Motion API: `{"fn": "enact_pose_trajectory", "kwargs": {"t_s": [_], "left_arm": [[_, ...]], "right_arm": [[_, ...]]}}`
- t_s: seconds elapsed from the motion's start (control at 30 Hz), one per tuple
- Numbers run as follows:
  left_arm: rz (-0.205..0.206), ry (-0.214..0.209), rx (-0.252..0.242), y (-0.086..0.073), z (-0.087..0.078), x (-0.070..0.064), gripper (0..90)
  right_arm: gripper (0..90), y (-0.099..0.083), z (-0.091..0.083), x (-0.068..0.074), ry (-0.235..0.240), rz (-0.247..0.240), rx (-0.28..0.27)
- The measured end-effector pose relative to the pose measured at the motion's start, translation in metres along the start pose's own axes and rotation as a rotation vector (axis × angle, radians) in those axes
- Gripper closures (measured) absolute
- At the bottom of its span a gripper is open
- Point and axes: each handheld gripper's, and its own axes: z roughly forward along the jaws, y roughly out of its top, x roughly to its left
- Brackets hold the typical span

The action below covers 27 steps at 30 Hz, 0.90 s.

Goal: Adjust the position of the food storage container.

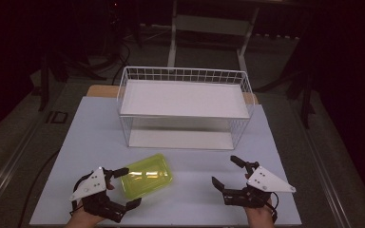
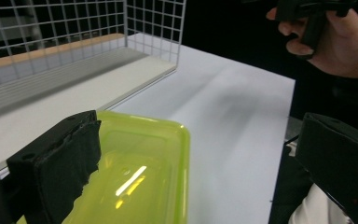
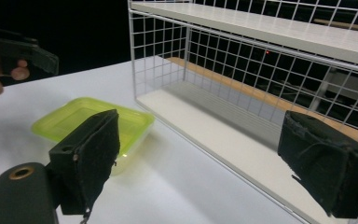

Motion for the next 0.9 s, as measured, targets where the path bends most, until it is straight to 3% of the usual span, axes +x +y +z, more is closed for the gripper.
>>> {"fn": "enact_pose_trajectory", "kwargs": {"t_s": [0.37,0.6,0.9], "left_arm": [[-0.006,-0.016,0.005,0.005,0.000,-0.005,0.8],[0.000,-0.024,0.070,0.006,0.000,-0.004,4.8],[-0.004,-0.012,0.156,-0.005,0.000,-0.006,15.1]], "right_arm": [[13.1,0.003,-0.003,-0.001,-0.006,0.034,0.000],[13.1,0.004,-0.001,-0.001,0.001,0.049,0.004],[13.2,0.003,0.001,-0.003,0.008,0.062,0.002]]}}
